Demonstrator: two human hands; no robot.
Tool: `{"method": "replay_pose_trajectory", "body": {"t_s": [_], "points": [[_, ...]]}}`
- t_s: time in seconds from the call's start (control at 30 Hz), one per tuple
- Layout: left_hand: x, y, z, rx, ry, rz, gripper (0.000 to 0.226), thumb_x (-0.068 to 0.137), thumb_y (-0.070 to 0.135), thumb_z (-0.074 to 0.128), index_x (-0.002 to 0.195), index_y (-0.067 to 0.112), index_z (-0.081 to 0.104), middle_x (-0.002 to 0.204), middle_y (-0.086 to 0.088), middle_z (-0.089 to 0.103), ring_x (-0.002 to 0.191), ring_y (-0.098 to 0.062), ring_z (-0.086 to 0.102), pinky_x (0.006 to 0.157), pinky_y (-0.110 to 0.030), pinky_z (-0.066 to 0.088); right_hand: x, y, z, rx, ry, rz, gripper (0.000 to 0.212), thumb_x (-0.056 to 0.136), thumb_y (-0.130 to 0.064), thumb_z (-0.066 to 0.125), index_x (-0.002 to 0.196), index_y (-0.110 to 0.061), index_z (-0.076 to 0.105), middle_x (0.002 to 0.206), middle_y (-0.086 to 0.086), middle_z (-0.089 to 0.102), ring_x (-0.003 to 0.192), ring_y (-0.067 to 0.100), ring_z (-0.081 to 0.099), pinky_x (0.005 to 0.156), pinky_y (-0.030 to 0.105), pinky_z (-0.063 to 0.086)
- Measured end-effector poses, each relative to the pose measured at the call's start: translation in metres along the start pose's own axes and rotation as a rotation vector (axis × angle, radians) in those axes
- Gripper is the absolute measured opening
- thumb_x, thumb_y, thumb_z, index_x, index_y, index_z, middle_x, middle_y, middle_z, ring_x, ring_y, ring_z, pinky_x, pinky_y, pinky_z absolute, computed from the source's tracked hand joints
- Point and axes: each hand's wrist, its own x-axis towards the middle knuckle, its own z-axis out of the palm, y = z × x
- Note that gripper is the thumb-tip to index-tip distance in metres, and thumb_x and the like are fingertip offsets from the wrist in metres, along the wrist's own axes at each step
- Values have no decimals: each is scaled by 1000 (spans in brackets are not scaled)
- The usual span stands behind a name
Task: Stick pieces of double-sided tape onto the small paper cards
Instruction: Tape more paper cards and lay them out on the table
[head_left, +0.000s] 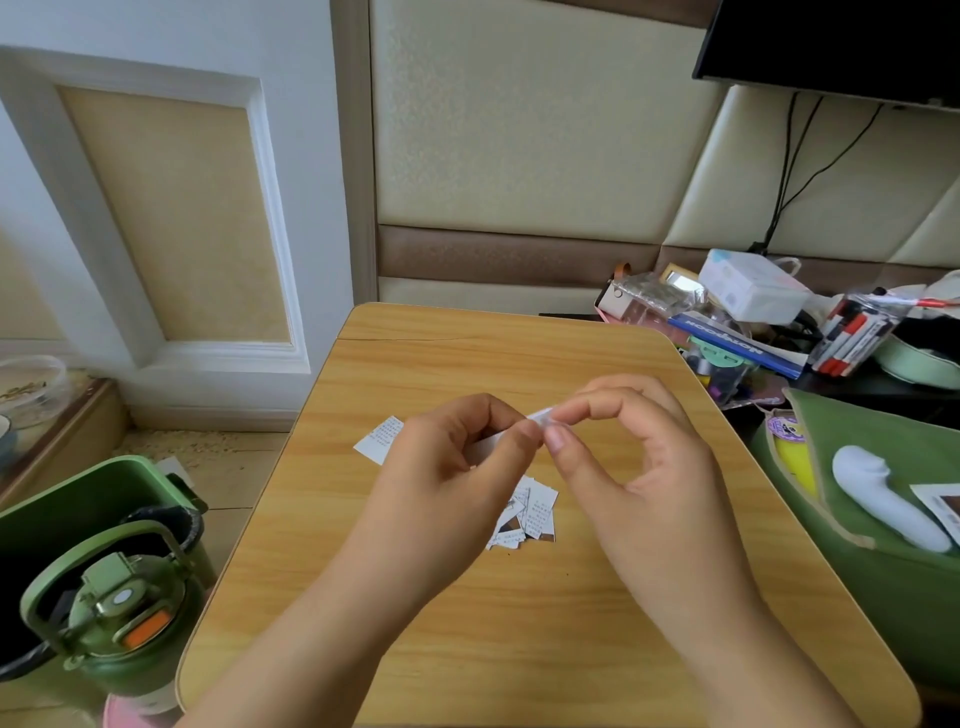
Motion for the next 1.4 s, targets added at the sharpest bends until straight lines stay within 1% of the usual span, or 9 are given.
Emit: {"method": "replay_pose_trajectory", "body": {"t_s": [0.1,0.27,0.4,0.6,0.83,1.03,1.17,1.27,1.4], "points": [[-2,5,3,51,8,28,20,89,18,59,71,11,62,50,9,40,43,-5,34,39,-6,31,-6,-5,6,-67,105,6,6,80,-26,65,86,-25,65,97,-14,56,97,7,56,86,12,38],[-2,11,0,76,17,59,18,88,15,59,72,8,63,47,12,40,39,-5,31,37,-6,27,-6,-10,7,-151,133,-31,40,80,-28,64,119,-30,57,105,-19,53,96,2,54,90,18,39],[-2,13,0,89,27,76,18,87,13,60,71,5,62,47,11,40,39,-6,32,38,-7,26,-1,-12,0,-158,81,-59,25,80,-35,59,102,-30,70,102,-20,55,103,8,56,91,27,44],[-2,15,0,115,69,100,20,77,19,60,63,5,59,43,12,39,41,-4,35,40,-10,27,3,-15,-6,-162,64,-112,5,76,-21,71,79,-25,72,88,-16,58,94,10,59,86,36,46],[1,16,1,43,88,96,25,66,17,64,55,-1,52,39,12,34,35,-4,29,37,-11,23,7,-21,-8,-136,-63,-92,5,79,-36,58,77,-33,63,89,-17,56,98,8,53,86,14,36],[4,6,-2,-119,43,-35,23,47,29,65,45,11,52,43,8,38,44,-9,30,48,-17,25,-2,-15,0,-150,-14,-208,7,84,-26,57,81,-23,62,90,-17,55,98,10,49,86,35,41],[11,-6,-5,-334,25,-204,30,65,17,62,37,17,51,43,6,32,49,-11,28,58,-30,21,-8,-9,-3,-128,-85,-280,9,87,-25,56,81,-21,61,96,-16,55,105,16,47,90,31,38],[18,-18,-11,-499,35,-333,28,82,20,66,54,15,62,48,3,30,53,-14,27,63,-32,21,-13,-4,-8,127,-211,-71,5,82,-29,60,85,-29,63,104,-17,56,112,15,50,95,26,36],[13,-29,-7,-729,-74,-454,22,72,19,73,71,11,53,54,3,41,52,-12,41,66,-27,29,-16,2,-11,690,-199,336,26,65,-22,64,89,-29,74,106,-12,62,99,1,56,82,15,42]]}}
